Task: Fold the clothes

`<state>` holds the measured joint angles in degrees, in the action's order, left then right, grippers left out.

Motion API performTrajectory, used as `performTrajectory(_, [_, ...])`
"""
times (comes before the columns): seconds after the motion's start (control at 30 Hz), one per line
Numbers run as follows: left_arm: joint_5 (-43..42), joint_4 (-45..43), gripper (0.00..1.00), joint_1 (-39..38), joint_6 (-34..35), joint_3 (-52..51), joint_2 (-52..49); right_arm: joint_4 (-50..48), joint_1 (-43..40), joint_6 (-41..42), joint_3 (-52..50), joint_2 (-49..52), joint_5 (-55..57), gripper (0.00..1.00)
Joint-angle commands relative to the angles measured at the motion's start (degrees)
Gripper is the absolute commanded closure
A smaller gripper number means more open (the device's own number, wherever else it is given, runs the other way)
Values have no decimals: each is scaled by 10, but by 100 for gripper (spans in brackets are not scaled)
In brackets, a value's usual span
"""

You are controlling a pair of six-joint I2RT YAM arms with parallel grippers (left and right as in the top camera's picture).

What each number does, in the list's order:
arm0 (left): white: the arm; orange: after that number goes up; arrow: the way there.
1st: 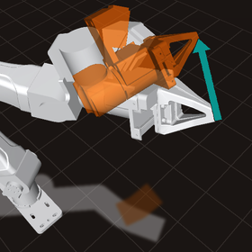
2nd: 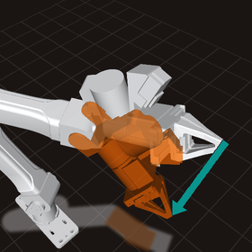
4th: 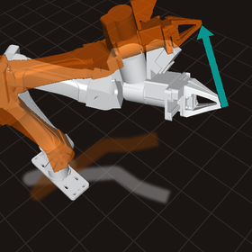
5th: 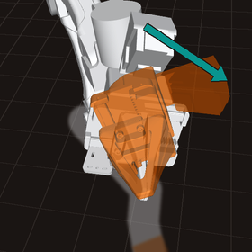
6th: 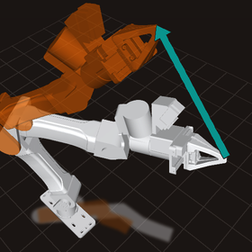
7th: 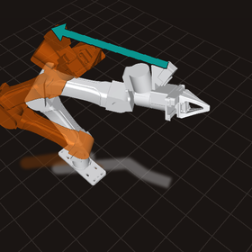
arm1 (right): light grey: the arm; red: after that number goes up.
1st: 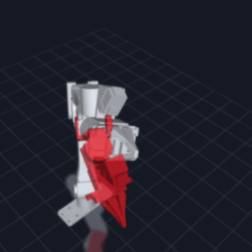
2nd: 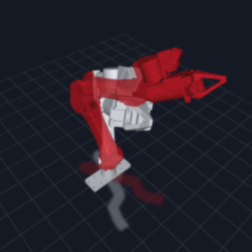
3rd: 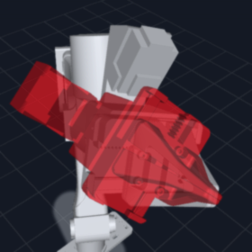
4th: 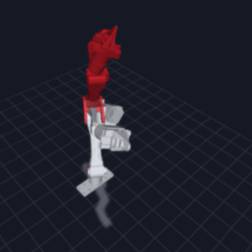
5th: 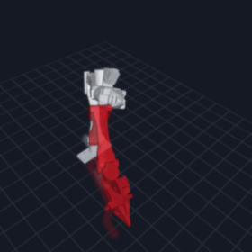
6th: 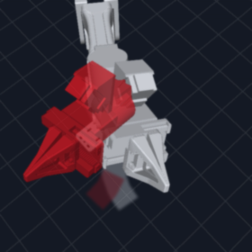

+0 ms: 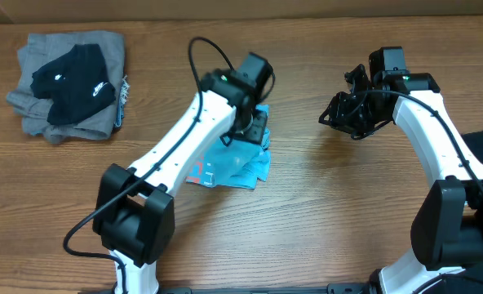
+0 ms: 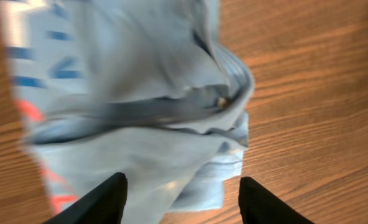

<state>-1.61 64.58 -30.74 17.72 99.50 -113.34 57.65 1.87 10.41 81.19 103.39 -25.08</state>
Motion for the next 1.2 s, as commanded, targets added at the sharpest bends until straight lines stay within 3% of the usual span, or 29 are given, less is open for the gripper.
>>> performTrajectory(0.0, [38, 38, 38, 45, 7, 65, 22, -3, 6, -19, -2, -3, -1, 60])
performTrajectory(0.07, [61, 64, 42, 73, 7, 71, 23, -3, 11, -20, -2, -3, 0, 59])
performTrajectory(0.2, [41, 70, 79, 129, -2, 48, 7, -7, 19, -19, -2, -3, 0, 59])
performTrajectory(0.3, [18, 47, 95, 158, -10, 10, -15, -10, 20, -19, -2, -3, 0, 59])
performTrajectory(0.47, [-97, -14, 96, 170, -49, -43, -64, -10, 20, -19, -2, -3, 0, 59])
performTrajectory(0.7, [-305, -21, 95, 103, -90, -49, -95, -10, 20, -19, -2, -3, 2, 59])
performTrajectory(0.87, [-312, 9, 96, 59, -118, -43, -76, -10, 20, -19, -2, -3, 15, 59])
performTrajectory(1.17, [-308, 38, 91, 80, -134, -1, -24, -14, 21, -20, -2, -3, 11, 57])
